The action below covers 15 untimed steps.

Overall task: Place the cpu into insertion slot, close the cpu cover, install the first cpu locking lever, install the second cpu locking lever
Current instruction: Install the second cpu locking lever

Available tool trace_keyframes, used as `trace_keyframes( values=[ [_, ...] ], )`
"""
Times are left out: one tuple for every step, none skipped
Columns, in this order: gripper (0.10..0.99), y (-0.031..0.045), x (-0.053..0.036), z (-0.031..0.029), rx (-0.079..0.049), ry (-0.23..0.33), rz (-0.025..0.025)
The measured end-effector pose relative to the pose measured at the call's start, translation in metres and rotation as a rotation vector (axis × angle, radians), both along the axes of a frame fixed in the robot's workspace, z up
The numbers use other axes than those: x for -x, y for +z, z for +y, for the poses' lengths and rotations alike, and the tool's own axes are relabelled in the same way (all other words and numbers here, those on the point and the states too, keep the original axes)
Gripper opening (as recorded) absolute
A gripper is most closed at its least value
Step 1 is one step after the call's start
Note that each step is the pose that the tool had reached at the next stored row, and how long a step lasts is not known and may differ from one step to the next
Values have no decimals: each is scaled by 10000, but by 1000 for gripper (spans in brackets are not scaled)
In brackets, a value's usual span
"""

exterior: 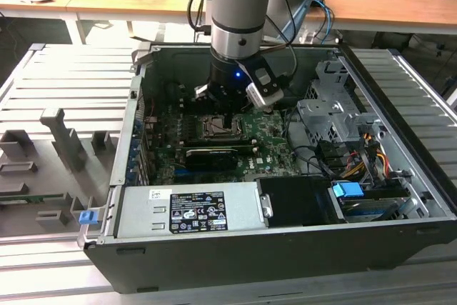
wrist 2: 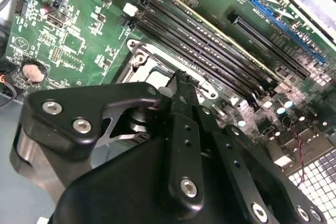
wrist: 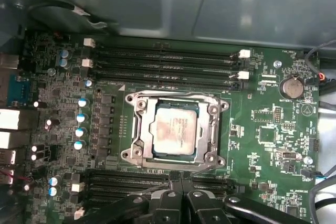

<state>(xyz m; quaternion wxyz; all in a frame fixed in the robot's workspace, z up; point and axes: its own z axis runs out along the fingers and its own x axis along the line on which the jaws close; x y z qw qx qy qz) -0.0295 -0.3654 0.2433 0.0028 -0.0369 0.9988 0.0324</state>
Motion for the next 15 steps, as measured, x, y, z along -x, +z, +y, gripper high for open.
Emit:
trace_keyframes(
  values=[
    [106, 1, 0, -4, 1, 1, 1],
    [106, 1, 0, -8, 1, 2, 1],
    [106, 0, 0, -20, -3, 1, 0],
    [106, 0, 0, -35, -20, 1, 0],
    [106, 0, 0, -47, -37, 1, 0],
    [106, 0, 0, -61, -65, 1, 0],
    [106, -1, 1, -79, -119, 10, 0],
    [106, -3, 2, -84, -142, 32, 0],
    [106, -6, 3, -86, -157, 57, 1],
    [106, -12, 5, -88, -178, 117, -1],
    [106, -16, 5, -88, -181, 194, 1],
    [106, -20, 6, -89, -181, 301, 4],
    [106, -26, 10, -89, -215, 484, 6],
    [106, -32, 18, -90, -311, 542, 4],
    [106, -33, 33, -92, -351, 543, 3]
  ],
)
